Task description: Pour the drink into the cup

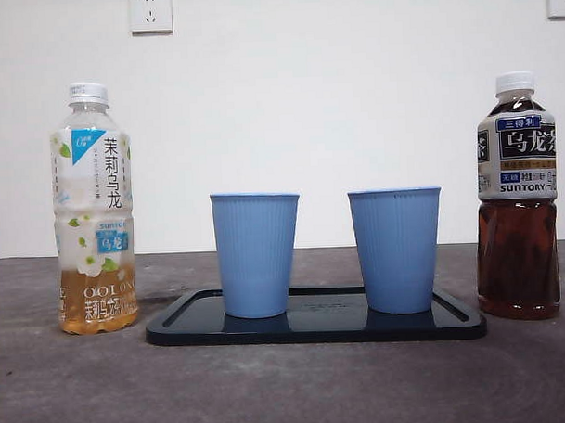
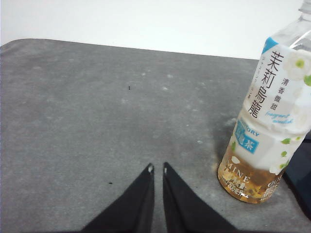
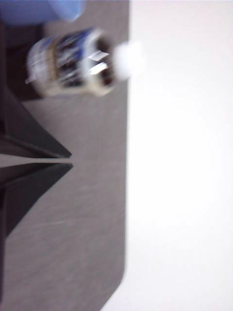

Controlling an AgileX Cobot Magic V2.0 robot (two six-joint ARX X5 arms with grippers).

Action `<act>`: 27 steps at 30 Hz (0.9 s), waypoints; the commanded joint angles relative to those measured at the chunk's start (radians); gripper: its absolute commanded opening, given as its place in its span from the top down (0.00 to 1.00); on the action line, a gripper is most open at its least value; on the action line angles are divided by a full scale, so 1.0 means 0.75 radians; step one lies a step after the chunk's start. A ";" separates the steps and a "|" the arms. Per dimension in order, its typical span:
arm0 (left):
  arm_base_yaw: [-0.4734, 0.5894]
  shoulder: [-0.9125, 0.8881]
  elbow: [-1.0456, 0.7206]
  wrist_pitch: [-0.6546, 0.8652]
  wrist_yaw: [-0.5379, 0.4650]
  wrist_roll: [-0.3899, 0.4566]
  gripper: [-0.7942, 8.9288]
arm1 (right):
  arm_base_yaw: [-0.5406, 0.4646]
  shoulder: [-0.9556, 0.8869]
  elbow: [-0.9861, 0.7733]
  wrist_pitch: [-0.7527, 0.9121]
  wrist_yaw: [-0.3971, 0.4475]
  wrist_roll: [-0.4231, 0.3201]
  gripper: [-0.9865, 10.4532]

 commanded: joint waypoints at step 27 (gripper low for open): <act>0.001 -0.003 -0.027 -0.008 -0.006 -0.003 0.89 | 0.068 -0.027 -0.235 -0.001 0.050 -0.057 0.90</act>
